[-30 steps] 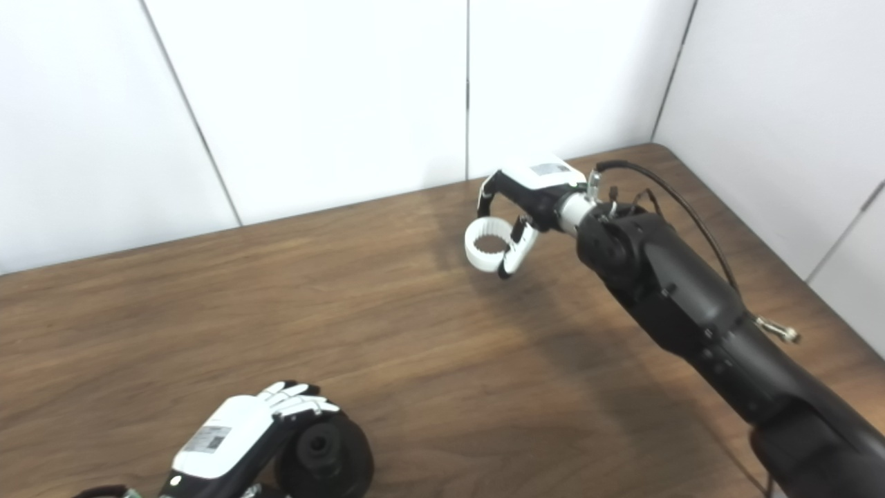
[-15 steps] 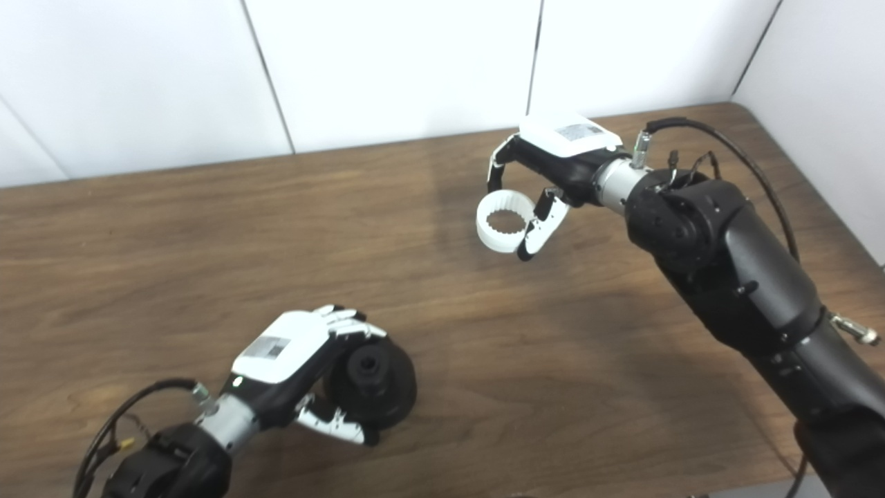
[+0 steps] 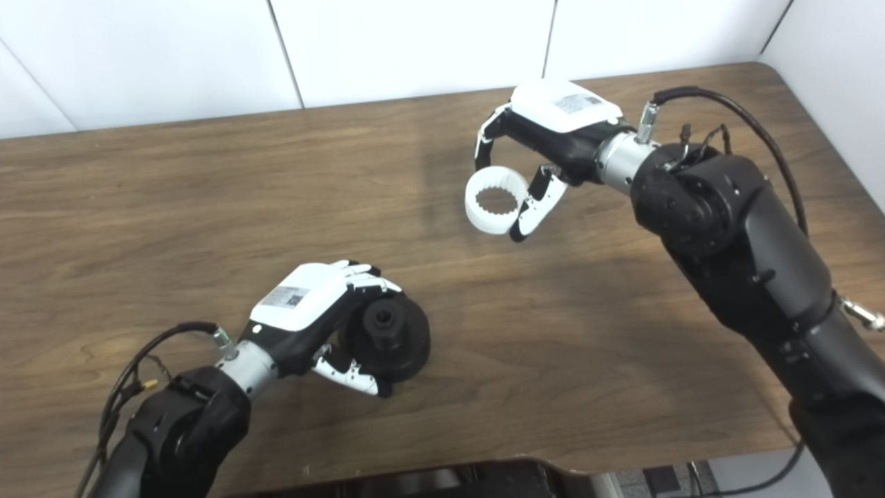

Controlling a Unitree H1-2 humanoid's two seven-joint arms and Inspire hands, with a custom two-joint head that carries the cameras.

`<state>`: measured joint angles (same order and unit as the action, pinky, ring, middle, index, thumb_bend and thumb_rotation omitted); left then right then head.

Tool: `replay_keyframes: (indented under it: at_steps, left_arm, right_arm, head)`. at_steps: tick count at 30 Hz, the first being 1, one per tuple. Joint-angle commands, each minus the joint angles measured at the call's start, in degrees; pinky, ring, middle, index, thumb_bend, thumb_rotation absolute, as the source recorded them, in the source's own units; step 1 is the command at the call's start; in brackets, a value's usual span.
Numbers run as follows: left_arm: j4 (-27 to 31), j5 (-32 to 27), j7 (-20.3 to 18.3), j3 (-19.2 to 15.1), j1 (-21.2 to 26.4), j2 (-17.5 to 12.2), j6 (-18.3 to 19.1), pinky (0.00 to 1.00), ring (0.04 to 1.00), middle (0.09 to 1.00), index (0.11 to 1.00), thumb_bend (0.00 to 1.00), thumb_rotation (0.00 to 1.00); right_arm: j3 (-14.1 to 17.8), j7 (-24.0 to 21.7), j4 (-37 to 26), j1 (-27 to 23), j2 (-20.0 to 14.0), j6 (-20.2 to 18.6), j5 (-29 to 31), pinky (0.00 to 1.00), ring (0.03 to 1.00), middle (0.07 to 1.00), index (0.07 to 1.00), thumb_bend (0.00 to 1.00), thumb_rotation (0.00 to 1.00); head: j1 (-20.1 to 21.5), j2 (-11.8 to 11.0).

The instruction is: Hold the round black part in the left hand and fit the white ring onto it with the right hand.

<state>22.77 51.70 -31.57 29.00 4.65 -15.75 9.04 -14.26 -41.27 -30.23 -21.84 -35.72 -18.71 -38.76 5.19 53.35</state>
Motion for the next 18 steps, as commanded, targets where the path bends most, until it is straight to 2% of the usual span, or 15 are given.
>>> replay_keyframes:
  at_steps: [1,18]
  left_arm:
    - [-1.5,1.8,-4.3,1.1,-0.6,-0.6,2.0,0.95,0.906,0.804,0.481,0.53,0.06]
    - [-2.1,1.8,-4.2,1.8,-0.1,0.4,3.3,0.93,0.909,0.805,0.482,0.53,0.06]
  right_arm:
    - [0.9,-0.1,-3.0,-1.3,0.4,-0.2,0.6,0.95,0.875,0.769,0.481,0.53,0.14]
    - [-2.2,-1.7,-9.6,1.7,4.8,4.1,0.4,0.91,0.851,0.744,0.48,0.53,0.14]
  head:
    - [-0.1,0.0]
    - [-1.7,-0.5]
